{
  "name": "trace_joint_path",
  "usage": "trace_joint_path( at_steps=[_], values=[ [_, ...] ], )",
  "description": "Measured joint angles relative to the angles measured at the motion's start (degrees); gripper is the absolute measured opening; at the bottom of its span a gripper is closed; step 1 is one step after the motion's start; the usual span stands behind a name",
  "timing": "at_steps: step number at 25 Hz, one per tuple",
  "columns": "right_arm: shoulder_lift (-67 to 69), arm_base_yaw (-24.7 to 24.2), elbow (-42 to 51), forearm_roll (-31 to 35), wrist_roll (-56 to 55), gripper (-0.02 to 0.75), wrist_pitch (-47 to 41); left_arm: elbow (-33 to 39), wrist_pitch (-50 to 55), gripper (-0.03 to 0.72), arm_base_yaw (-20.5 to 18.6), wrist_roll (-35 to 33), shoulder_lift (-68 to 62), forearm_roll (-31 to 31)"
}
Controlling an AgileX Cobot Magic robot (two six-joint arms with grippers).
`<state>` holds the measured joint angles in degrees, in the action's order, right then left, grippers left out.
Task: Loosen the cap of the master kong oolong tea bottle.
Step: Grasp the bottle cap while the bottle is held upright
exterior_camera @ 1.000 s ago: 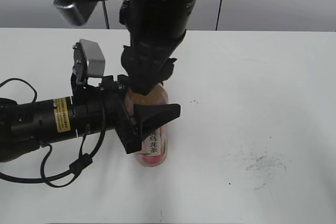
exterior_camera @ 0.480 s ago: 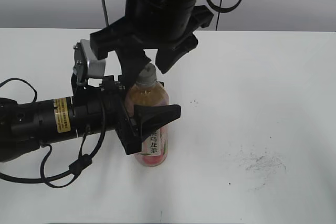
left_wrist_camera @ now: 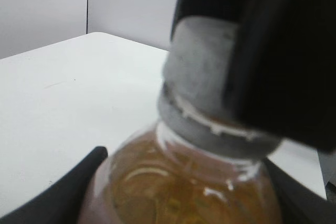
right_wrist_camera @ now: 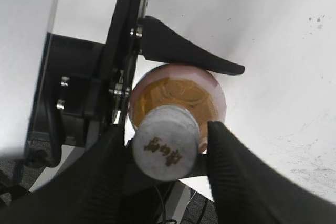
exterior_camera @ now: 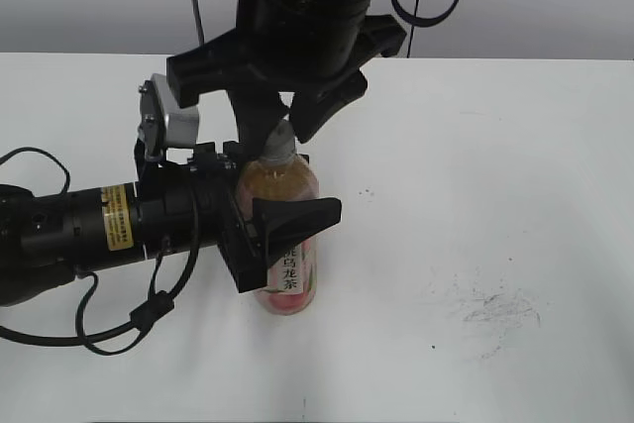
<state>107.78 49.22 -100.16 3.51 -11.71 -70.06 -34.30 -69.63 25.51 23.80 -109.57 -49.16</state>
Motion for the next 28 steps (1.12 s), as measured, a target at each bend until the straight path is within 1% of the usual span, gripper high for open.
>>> trace_joint_path(
  at_steps=[3, 6, 9, 17, 20, 25, 28],
  values=[
    [0.05, 0.0, 0.0, 0.0, 1.38, 0.276, 0.0, 0.0, 0.05, 0.448, 0.0, 0.0, 0.0, 0.0],
    [0.05, 0.0, 0.0, 0.0, 6.57, 0.274, 0.0, 0.0, 0.05, 0.448, 0.0, 0.0, 0.0, 0.0],
    [0.05, 0.0, 0.0, 0.0, 18.5, 0.274, 0.0, 0.0, 0.05, 0.448, 0.0, 0.0, 0.0, -0.05],
    [0.05, -0.16, 0.0, 0.17, 59.5, 0.273, 0.0, 0.0, 0.0, 0.448, 0.0, -0.17, 0.0, -0.44],
    [0.05, -0.16, 0.0, 0.52, 75.92, 0.273, -0.05, 0.0, -0.05, 0.448, 0.0, -0.34, 0.0, -0.69],
    [0.05, -0.29, 0.0, 1.72, 106.68, 0.273, -0.34, 0.0, -0.05, 0.448, 0.0, -0.86, 0.0, -1.17],
    [0.0, -0.29, 0.0, 1.97, 121.8, 0.273, -0.42, 0.0, -0.1, 0.448, 0.0, -0.91, 0.0, -1.27]
  ],
)
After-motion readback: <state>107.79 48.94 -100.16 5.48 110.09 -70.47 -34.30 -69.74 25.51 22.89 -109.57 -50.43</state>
